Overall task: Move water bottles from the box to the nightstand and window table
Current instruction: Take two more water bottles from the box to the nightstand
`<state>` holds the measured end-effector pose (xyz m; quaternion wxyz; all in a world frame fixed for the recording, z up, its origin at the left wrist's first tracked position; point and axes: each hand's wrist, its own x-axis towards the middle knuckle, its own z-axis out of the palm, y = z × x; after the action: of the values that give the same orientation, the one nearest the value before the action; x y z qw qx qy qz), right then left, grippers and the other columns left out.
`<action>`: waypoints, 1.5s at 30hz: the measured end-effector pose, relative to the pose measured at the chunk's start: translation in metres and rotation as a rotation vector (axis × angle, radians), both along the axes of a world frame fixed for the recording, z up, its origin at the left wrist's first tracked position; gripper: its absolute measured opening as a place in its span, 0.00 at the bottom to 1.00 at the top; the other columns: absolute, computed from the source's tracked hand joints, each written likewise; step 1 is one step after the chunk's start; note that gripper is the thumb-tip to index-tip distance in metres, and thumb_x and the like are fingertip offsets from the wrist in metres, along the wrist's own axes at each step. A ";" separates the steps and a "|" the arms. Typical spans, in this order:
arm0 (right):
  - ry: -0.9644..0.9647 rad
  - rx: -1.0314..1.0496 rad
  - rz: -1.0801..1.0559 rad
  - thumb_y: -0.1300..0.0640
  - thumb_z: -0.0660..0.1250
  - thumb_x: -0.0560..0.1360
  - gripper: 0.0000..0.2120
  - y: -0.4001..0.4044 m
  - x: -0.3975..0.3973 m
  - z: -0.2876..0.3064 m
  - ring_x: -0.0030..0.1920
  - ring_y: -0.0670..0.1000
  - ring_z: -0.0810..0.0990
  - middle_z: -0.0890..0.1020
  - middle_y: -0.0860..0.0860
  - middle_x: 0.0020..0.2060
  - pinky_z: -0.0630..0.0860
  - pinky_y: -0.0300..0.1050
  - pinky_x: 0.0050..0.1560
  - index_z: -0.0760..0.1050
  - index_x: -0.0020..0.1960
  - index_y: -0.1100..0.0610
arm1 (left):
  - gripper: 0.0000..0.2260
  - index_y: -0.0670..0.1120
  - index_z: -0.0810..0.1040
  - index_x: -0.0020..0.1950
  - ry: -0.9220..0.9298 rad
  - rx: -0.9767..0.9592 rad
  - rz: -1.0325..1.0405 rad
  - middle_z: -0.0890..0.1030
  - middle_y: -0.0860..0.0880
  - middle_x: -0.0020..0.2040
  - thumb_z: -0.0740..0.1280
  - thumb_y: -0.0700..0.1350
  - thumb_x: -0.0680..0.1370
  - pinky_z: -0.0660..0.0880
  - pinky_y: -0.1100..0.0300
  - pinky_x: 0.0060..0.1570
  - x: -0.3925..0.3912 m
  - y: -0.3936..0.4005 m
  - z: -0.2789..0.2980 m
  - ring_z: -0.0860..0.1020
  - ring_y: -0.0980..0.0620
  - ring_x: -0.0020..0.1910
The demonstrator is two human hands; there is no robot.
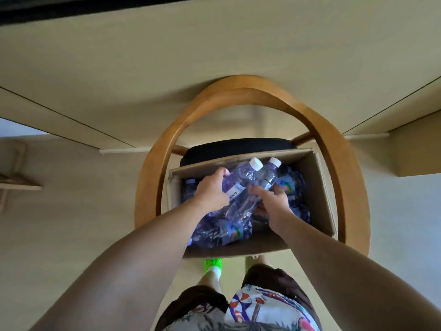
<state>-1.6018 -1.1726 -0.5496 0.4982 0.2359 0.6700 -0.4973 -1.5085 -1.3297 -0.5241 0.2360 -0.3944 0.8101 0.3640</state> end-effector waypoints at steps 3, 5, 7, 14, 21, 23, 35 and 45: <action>-0.027 -0.077 -0.036 0.67 0.72 0.67 0.17 -0.003 -0.007 0.012 0.37 0.55 0.85 0.85 0.56 0.43 0.82 0.47 0.32 0.78 0.54 0.54 | 0.31 0.52 0.70 0.69 -0.084 0.287 0.139 0.80 0.49 0.59 0.75 0.35 0.70 0.75 0.56 0.54 -0.022 -0.010 0.020 0.78 0.48 0.56; -0.047 -0.127 -0.039 0.68 0.68 0.66 0.18 -0.006 -0.009 0.021 0.41 0.58 0.83 0.83 0.57 0.44 0.79 0.46 0.35 0.78 0.53 0.56 | 0.27 0.52 0.72 0.63 -0.087 0.452 0.232 0.80 0.49 0.50 0.71 0.31 0.69 0.74 0.58 0.44 -0.034 -0.013 0.036 0.76 0.49 0.47; -0.052 -0.199 -0.074 0.67 0.67 0.66 0.13 -0.008 -0.011 0.033 0.40 0.59 0.81 0.81 0.59 0.43 0.78 0.48 0.40 0.80 0.50 0.59 | 0.19 0.49 0.75 0.54 -0.053 0.561 0.306 0.80 0.47 0.44 0.71 0.33 0.67 0.74 0.61 0.36 -0.044 -0.008 0.053 0.77 0.50 0.39; 0.150 -0.220 -0.143 0.55 0.80 0.66 0.20 -0.003 -0.017 0.091 0.48 0.59 0.87 0.88 0.56 0.48 0.81 0.51 0.44 0.84 0.57 0.53 | 0.29 0.51 0.79 0.54 0.149 0.474 0.426 0.78 0.54 0.48 0.80 0.65 0.62 0.67 0.55 0.48 -0.056 0.004 0.093 0.74 0.55 0.47; 0.305 -0.169 -0.322 0.46 0.82 0.68 0.20 0.013 0.002 0.169 0.41 0.54 0.84 0.84 0.53 0.41 0.77 0.47 0.41 0.80 0.53 0.55 | 0.27 0.51 0.81 0.55 0.217 0.506 0.297 0.83 0.47 0.54 0.74 0.67 0.64 0.70 0.55 0.46 -0.046 0.006 0.157 0.79 0.50 0.51; 0.361 -0.155 -0.357 0.45 0.82 0.67 0.21 0.022 0.010 0.192 0.39 0.53 0.84 0.84 0.53 0.40 0.76 0.45 0.36 0.80 0.52 0.55 | 0.24 0.50 0.81 0.52 0.288 0.474 0.227 0.85 0.47 0.49 0.76 0.64 0.64 0.71 0.56 0.41 -0.044 0.006 0.178 0.81 0.49 0.46; 0.612 -0.225 -0.658 0.49 0.82 0.67 0.25 0.115 0.083 0.296 0.35 0.54 0.81 0.80 0.55 0.38 0.84 0.51 0.37 0.78 0.57 0.61 | 0.23 0.48 0.81 0.55 0.528 0.467 -0.152 0.86 0.45 0.47 0.80 0.56 0.65 0.80 0.53 0.45 -0.029 0.086 0.273 0.83 0.45 0.44; 0.740 -0.270 -0.974 0.49 0.81 0.67 0.25 0.279 0.172 0.327 0.31 0.55 0.77 0.77 0.57 0.36 0.79 0.46 0.33 0.77 0.56 0.61 | 0.21 0.47 0.79 0.57 0.506 0.577 -0.577 0.83 0.47 0.46 0.79 0.54 0.69 0.79 0.54 0.45 -0.002 0.274 0.319 0.83 0.49 0.40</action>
<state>-1.4299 -0.8936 -0.2223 -0.0250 0.2613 0.5450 -0.7963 -1.5104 -1.0557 -0.2054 0.2225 0.0293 0.7845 0.5780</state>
